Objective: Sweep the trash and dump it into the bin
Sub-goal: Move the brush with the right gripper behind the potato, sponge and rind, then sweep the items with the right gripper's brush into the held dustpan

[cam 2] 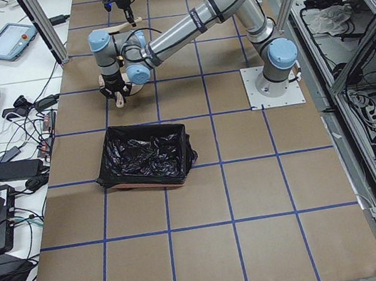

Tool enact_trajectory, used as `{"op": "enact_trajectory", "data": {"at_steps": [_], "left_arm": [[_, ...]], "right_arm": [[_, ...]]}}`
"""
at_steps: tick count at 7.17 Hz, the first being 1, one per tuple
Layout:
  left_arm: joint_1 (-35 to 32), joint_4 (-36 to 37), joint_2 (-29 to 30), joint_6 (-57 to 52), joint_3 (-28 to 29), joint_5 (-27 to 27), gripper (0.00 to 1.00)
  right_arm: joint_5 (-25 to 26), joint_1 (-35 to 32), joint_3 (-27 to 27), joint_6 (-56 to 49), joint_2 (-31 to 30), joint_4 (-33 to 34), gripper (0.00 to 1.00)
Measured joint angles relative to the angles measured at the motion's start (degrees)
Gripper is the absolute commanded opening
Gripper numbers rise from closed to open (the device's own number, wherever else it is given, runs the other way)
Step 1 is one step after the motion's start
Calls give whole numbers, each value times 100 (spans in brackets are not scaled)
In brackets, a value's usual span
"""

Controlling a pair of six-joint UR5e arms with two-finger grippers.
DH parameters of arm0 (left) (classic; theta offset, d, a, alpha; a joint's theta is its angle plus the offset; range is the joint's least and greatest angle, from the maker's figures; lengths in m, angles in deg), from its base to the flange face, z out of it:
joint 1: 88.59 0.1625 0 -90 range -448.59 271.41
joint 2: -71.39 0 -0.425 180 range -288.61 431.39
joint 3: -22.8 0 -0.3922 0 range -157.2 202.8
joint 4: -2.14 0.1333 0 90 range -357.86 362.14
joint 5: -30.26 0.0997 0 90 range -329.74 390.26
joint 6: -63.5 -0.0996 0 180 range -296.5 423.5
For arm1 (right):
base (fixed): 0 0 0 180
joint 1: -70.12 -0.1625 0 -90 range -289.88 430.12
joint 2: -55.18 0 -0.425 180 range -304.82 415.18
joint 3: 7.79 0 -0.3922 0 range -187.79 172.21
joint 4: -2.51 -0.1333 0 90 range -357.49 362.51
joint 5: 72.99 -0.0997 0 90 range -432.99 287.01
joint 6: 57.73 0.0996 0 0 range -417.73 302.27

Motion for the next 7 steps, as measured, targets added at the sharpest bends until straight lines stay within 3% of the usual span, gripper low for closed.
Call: {"op": "enact_trajectory", "data": {"at_steps": [7], "left_arm": [[-3, -3, 6, -8, 0, 0, 0]], "right_arm": [[-437, -641, 313, 869, 329, 63, 0]]}}
